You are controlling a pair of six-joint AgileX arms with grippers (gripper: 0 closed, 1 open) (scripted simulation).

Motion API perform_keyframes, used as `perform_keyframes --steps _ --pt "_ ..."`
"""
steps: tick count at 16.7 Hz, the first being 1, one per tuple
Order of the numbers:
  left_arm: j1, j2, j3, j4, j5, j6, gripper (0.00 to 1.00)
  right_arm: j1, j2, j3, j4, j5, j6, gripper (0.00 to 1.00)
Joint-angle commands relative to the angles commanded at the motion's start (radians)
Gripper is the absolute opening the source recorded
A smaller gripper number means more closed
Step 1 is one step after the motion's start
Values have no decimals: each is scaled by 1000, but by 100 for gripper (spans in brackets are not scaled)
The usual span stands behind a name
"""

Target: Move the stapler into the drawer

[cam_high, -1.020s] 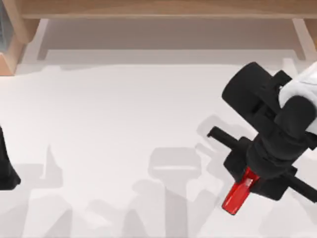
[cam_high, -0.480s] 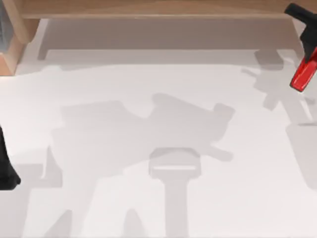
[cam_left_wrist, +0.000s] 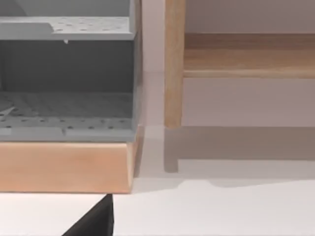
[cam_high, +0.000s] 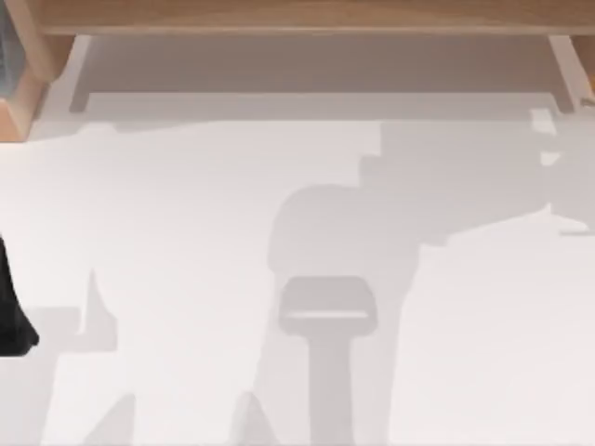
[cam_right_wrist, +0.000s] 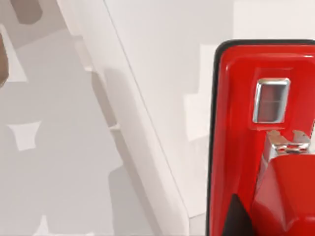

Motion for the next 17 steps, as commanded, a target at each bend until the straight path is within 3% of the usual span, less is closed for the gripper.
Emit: perform_keyframes --steps 8,17 --pt "0 0 0 0 0 0 100 -94 409 426 -203 38 -412 0" --pt "0 0 0 0 0 0 100 -90 488 481 -252 56 -466 0"
